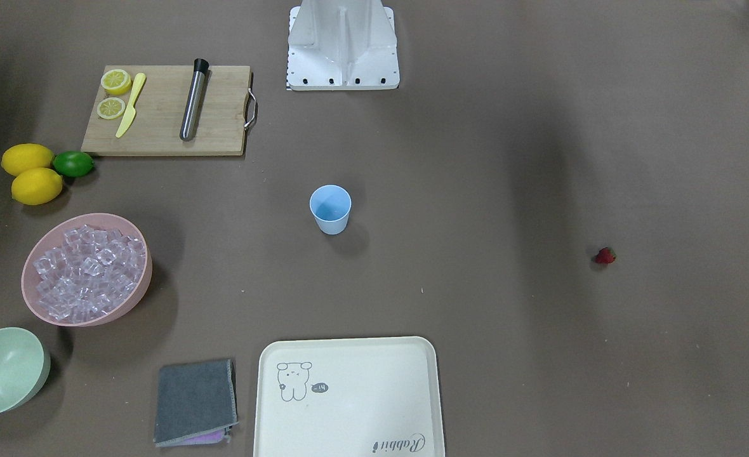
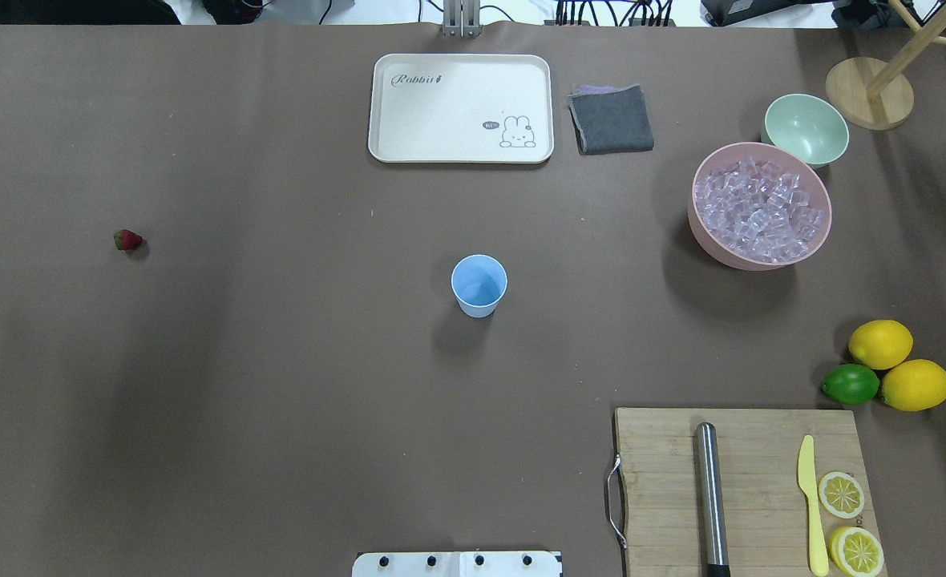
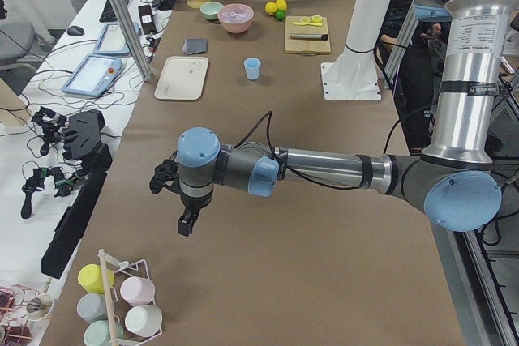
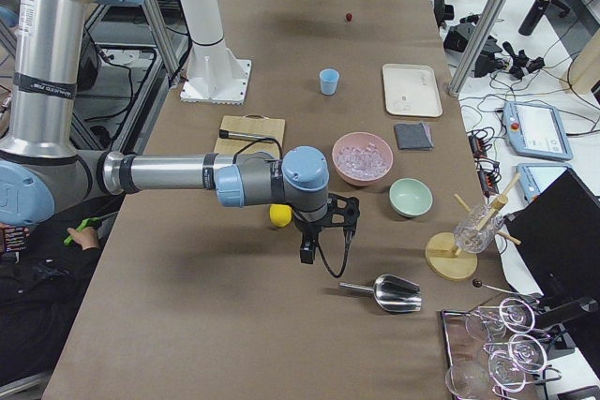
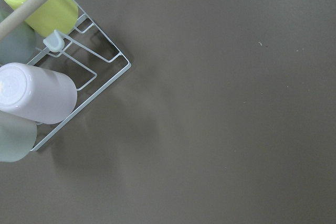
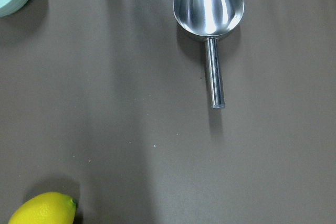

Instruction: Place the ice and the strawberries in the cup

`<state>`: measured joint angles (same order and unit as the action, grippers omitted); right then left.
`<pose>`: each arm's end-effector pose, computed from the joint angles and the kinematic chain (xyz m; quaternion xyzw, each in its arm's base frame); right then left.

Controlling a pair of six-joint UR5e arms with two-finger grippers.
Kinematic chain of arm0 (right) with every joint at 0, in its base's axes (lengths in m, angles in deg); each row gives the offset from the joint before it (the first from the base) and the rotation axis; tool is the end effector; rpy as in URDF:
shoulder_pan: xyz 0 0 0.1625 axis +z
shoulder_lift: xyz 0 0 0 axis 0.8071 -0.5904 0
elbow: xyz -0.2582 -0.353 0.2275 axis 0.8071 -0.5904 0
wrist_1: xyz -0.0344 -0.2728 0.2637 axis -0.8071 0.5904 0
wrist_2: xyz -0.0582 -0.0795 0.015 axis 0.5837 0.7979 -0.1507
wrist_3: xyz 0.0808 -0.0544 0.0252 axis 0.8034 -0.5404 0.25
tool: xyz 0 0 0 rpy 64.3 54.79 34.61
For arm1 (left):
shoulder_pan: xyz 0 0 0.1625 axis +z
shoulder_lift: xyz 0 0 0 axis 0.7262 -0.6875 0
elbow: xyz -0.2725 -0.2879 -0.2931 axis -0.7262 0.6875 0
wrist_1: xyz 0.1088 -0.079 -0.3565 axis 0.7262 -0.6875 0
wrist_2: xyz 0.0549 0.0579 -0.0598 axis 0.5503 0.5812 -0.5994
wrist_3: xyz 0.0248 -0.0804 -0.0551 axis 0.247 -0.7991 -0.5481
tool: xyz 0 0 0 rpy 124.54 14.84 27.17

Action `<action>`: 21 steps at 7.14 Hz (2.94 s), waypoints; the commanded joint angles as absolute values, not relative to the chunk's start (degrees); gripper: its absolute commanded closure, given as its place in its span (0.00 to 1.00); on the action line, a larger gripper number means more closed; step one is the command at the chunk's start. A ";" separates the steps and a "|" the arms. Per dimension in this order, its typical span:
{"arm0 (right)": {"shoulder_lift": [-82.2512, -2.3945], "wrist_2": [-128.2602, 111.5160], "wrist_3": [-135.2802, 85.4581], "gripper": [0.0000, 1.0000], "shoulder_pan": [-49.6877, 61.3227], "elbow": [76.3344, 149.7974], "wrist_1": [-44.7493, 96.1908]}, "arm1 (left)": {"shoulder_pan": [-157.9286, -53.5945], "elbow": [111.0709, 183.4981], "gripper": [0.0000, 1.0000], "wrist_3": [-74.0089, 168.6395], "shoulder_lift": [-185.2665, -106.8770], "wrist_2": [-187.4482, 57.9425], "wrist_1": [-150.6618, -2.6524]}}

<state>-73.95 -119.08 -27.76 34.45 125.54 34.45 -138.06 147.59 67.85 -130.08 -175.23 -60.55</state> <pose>0.0525 -0.3694 0.6783 0.0182 -0.3772 0.0686 0.9234 -0.0792 -0.5004 0.6705 0.1446 0.3469 0.0817 0.9231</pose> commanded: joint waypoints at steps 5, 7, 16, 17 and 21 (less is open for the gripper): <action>-70.54 -122.19 -25.78 0.00 30.31 128.35 34.49 | -138.06 147.19 0.02 67.85 -129.99 -175.14 -61.01; -62.03 -121.15 -12.49 0.00 23.22 128.00 34.40 | -138.06 147.19 0.02 67.85 -129.99 -175.14 -61.01; -42.84 -113.58 -0.63 0.02 6.57 115.45 34.32 | -137.80 145.09 0.02 68.02 -130.52 -175.14 -61.10; -42.13 -113.50 -0.63 0.02 6.13 114.30 34.23 | -137.71 145.08 0.02 68.02 -130.52 -175.14 -61.10; -41.25 -112.71 -0.63 0.06 3.85 109.99 34.23 | -137.71 144.73 0.02 68.02 -130.78 -175.14 -61.10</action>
